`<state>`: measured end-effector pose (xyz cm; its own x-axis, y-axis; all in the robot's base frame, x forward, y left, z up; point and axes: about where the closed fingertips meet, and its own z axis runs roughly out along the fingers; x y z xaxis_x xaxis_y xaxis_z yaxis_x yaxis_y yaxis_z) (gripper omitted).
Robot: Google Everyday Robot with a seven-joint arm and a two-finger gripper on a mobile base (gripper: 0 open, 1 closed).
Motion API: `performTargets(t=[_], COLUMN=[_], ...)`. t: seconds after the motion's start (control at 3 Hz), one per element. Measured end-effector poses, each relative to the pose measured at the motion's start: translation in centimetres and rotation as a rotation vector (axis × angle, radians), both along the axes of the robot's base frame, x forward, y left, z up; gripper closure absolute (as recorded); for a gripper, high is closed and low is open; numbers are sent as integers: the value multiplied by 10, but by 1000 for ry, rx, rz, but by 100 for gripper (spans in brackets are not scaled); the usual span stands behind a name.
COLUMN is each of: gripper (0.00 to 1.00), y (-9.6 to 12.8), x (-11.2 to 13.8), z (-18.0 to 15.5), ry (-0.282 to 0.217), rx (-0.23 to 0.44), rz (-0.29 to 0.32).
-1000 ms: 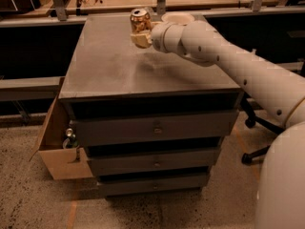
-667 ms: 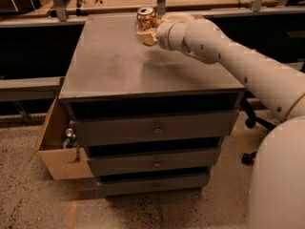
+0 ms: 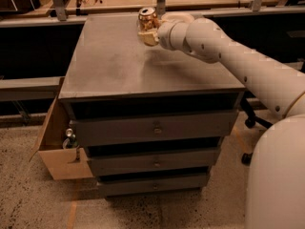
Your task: Move orange can near water bottle
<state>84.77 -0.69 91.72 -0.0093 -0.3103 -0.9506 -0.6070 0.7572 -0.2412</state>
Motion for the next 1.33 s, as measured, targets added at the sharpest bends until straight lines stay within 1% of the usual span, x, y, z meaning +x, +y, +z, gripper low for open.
performTargets(t=[0.33,0.67,1.0,1.33], gripper=[100,100,100,100], y=[-19,-43,-63,-67], x=[33,56,76,97], z=[-10,-15,-21,-29], ry=[-12,-12,2,18], rx=[-56,-92,-82,-29], rz=[-51,-128,-203,-246])
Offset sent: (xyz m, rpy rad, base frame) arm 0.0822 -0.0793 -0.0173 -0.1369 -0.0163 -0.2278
